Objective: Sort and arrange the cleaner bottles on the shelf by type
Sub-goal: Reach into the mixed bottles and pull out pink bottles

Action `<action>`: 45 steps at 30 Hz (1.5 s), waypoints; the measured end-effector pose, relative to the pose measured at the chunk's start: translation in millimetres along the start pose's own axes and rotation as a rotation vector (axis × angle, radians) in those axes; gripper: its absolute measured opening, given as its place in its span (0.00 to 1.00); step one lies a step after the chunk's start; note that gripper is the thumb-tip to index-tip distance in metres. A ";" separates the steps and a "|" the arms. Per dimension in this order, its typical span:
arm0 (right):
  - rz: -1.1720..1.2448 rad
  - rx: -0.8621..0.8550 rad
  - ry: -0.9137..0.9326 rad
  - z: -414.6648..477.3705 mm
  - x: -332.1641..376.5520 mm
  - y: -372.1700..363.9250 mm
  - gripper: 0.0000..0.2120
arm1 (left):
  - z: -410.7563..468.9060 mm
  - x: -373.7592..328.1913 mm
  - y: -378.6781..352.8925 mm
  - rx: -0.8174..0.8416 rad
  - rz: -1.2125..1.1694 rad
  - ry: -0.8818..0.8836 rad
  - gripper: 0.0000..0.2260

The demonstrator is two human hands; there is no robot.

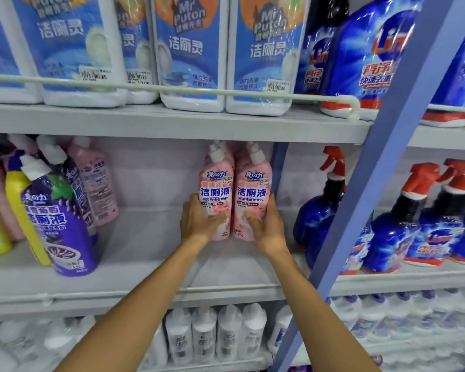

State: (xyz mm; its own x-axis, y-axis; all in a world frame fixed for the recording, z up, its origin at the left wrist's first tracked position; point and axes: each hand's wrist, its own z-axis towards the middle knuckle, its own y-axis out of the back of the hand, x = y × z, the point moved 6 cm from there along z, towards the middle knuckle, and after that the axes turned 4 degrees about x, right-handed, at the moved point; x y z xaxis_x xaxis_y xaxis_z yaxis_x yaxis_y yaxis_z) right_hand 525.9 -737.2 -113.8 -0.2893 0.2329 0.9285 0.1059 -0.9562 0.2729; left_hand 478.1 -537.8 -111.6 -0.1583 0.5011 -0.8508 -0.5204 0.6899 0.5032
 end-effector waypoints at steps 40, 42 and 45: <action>0.065 -0.100 -0.020 16.4 -1.1 -7.6 0.27 | 1.3 17.8 -25.2 0.083 -0.253 -0.006 0.25; 0.059 -0.091 -0.035 16.9 -0.7 -7.2 0.27 | 2.1 18.9 -25.9 0.081 -0.246 0.001 0.24; 0.041 -0.097 -0.034 15.4 0.1 -6.3 0.26 | 1.9 22.7 -27.0 0.066 -0.243 0.016 0.23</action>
State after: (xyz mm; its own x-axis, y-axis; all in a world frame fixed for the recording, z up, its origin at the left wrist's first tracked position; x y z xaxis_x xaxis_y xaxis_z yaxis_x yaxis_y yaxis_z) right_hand 539.9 -728.4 -111.5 -0.2536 0.1976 0.9469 0.0238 -0.9773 0.2103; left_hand 490.2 -544.1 -144.2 -0.0488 0.3087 -0.9499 -0.4888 0.8220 0.2923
